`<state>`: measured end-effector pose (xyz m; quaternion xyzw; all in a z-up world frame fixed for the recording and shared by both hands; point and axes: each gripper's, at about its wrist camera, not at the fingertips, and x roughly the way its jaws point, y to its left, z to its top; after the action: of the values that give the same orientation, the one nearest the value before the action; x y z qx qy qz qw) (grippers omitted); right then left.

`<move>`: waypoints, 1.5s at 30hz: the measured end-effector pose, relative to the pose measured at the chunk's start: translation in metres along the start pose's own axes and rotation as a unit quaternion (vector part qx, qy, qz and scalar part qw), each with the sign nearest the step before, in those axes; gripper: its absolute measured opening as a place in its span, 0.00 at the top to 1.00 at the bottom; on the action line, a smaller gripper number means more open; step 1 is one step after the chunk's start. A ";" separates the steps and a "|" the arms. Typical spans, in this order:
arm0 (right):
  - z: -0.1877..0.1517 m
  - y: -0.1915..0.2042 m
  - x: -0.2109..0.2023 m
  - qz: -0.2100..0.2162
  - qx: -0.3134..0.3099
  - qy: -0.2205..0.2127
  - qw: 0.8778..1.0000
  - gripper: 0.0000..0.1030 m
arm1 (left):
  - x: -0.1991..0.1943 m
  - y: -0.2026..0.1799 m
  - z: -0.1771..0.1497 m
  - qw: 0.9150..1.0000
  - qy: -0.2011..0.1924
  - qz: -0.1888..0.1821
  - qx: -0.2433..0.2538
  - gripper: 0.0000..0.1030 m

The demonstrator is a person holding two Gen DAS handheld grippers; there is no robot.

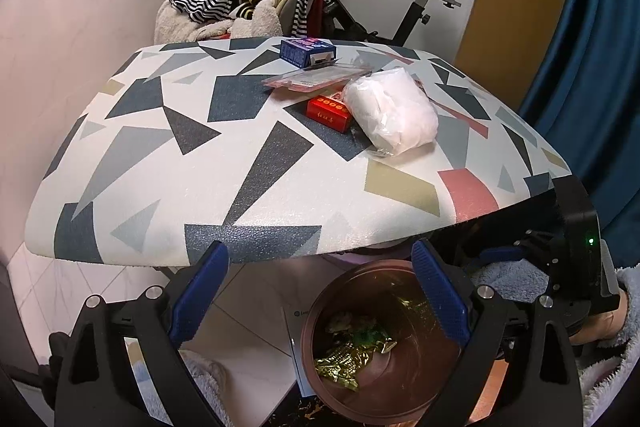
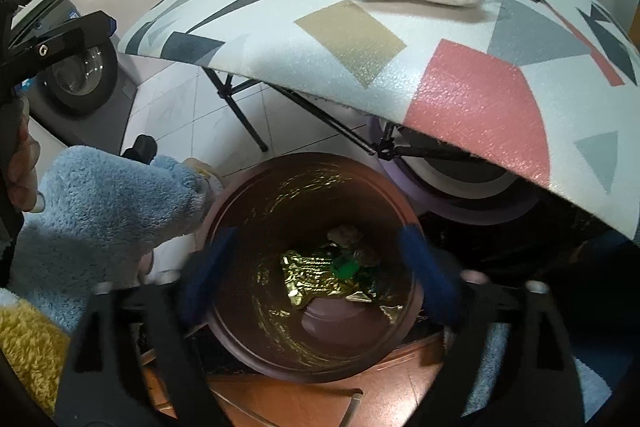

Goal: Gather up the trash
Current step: 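Carry the frog toy and spoon over the brown bucket and open both grippers, then grasp the red lighter with the right gripper while the left gripper grasps the blue-white milk carton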

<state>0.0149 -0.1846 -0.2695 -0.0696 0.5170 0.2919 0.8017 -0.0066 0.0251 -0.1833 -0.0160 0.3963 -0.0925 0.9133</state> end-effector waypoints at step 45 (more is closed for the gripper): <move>0.233 -0.238 0.023 -0.163 0.115 -0.037 0.979 0.39 | 0.153 0.080 0.233 0.991 0.023 -0.060 -0.119 0.12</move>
<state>0.3340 -0.2744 -0.2282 -0.0500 0.4988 0.0980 0.8597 0.2772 0.0654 -0.1421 -0.1462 0.4238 -0.0995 0.8883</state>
